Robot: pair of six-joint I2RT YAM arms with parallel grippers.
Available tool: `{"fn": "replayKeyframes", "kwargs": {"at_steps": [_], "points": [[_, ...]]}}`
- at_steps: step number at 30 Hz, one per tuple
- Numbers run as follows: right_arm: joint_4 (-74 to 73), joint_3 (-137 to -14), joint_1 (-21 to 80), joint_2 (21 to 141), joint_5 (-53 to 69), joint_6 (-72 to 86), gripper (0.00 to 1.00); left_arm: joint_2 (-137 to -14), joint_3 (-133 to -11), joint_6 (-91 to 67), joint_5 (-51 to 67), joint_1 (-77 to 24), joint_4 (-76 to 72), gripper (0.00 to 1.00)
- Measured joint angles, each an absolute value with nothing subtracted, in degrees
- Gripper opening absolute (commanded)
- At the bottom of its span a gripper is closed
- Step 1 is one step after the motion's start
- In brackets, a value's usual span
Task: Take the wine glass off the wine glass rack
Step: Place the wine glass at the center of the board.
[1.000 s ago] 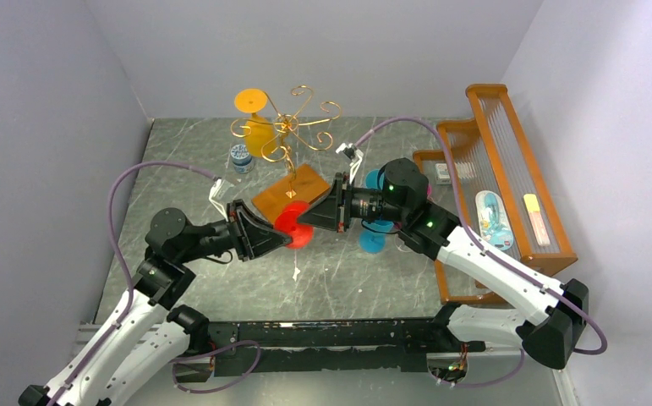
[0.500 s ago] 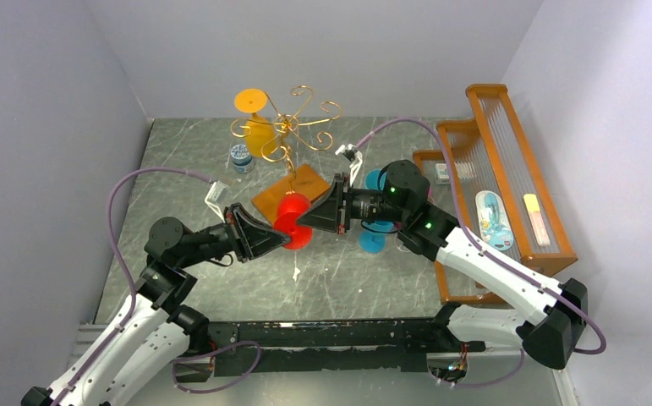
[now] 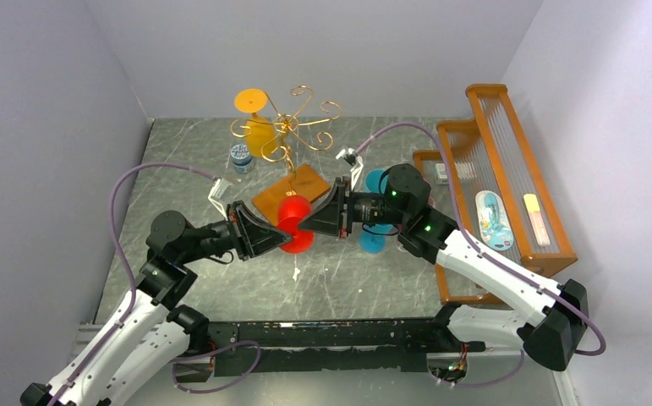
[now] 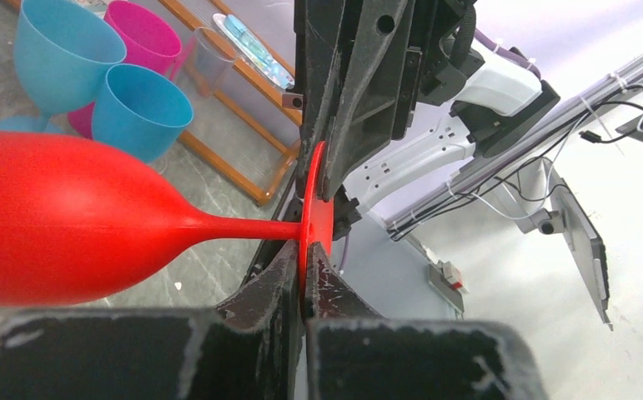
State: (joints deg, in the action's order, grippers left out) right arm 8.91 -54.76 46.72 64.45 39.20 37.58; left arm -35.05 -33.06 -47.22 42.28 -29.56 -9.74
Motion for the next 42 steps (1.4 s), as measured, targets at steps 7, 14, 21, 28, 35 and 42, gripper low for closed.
{"fn": "replayKeyframes", "kwargs": {"at_steps": [7,14,21,28,35,42], "points": [[9.06,-54.74,46.50,64.40,39.42,36.62,0.04,-36.47,-34.87,-44.73,44.07,-29.45,-7.64,0.05],[7.46,-55.20,46.68,64.36,39.40,35.81,0.00,-36.14,-34.87,-43.20,44.47,-29.45,-6.92,0.05],[6.20,-55.20,47.00,63.77,39.16,35.99,0.00,-35.92,-35.79,-40.73,45.71,-29.45,-5.02,0.35],[5.78,-55.16,47.00,61.82,36.29,36.10,0.00,-36.01,-36.93,-37.26,46.92,-29.45,-0.25,0.33],[5.58,-55.16,47.00,62.52,35.29,36.60,0.00,-36.01,-36.93,-37.04,47.44,-29.45,0.08,0.35],[6.50,-55.07,47.00,62.52,35.81,37.32,0.00,-36.16,-34.76,-43.24,47.64,-29.45,-8.23,0.33]]}}
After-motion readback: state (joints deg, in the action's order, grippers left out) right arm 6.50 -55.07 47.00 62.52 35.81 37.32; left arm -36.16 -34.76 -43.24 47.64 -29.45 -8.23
